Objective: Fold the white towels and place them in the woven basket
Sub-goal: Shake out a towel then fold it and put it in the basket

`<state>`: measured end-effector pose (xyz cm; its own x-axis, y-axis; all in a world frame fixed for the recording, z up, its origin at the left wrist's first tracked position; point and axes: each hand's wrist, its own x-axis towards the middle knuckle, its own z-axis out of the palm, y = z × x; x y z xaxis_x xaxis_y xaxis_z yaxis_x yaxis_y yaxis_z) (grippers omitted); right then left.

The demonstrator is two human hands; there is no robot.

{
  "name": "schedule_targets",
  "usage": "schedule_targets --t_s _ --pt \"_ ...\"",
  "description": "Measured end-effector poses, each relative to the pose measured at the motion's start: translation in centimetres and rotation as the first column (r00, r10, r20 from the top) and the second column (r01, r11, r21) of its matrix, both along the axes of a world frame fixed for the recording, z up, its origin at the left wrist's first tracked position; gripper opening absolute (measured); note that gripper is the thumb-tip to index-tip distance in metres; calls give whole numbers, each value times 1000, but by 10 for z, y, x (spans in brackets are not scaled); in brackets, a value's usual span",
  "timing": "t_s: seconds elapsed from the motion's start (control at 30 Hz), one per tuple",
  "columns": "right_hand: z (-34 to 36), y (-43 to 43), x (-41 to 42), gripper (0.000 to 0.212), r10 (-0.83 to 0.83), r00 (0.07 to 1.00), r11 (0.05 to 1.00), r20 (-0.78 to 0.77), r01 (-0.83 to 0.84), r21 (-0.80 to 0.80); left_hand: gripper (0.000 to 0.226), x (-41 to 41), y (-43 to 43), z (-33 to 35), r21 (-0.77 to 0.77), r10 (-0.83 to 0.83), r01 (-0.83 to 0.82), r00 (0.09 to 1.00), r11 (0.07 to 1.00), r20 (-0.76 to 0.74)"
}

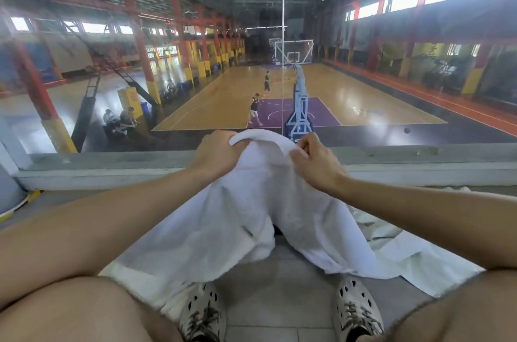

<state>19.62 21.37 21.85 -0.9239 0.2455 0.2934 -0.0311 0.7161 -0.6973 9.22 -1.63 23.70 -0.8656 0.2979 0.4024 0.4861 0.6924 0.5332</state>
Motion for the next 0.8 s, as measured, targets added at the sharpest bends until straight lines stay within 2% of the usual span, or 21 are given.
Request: schedule_targets --t_s 0.07,0.1,0.17,0.2,0.27,0.33,0.37,0.4,0.43,0.47,0.5,0.57,0.6,0.63,0.67,0.73,0.8 --pt "3 -11 2 55 69 997 989 -40 -63 136 46 5 9 5 56 -42 43 999 998 -21" --pt "1 -13 -2 55 80 995 972 -52 -66 224 43 9 12 6 52 -74 76 997 996 -34" --pt "-2 -10 -10 21 30 999 943 -29 -18 334 39 11 17 2 -22 -124 123 991 992 -59" --pt "-1 -4 -13 12 -9 1000 947 -3 9 322 36 9 15 0 -96 -129 122 989 988 -74" --pt "4 7 -14 21 -71 997 964 -7 70 257 30 -3 3 -6 -239 -87 60 991 969 -105" --pt "9 17 -14 28 -78 997 984 -19 80 159 24 -16 -18 -14 -280 5 -30 996 959 -90" --pt "11 21 -13 38 -47 999 988 -18 49 146 20 -21 -28 -18 -246 45 -57 997 968 -55" --pt "12 22 -11 53 17 1000 980 -17 -13 197 15 -24 -37 -22 -183 62 -64 998 981 -17" --pt "11 24 -9 67 117 993 941 -8 -108 320 20 -27 -44 -24 -107 66 -65 998 992 13" --pt "9 25 -5 76 238 971 841 27 -220 495 34 -28 -46 -25 -36 67 -65 997 997 42" --pt "8 27 -3 79 350 931 662 99 -321 677 47 -27 -45 -24 20 64 -65 996 998 56" --pt "2 29 3 63 471 837 237 277 -423 875 62 -21 -39 -20 74 51 -55 997 996 53" --pt "0 29 5 46 507 805 97 308 -408 908 63 -17 -36 -17 73 51 -54 998 996 44" --pt "-4 31 6 31 536 782 -2 319 -377 926 62 -15 -33 -14 62 56 -57 998 996 28" --pt "-5 33 8 27 537 776 -77 332 -346 935 61 -13 -32 -12 47 68 -68 998 997 10" --pt "-6 39 8 30 514 784 -198 347 -285 938 61 -19 -35 -11 42 97 -97 995 994 5" --pt "1 43 7 21 547 782 -227 300 -206 952 65 -25 -40 -13 31 130 -131 991 991 29"
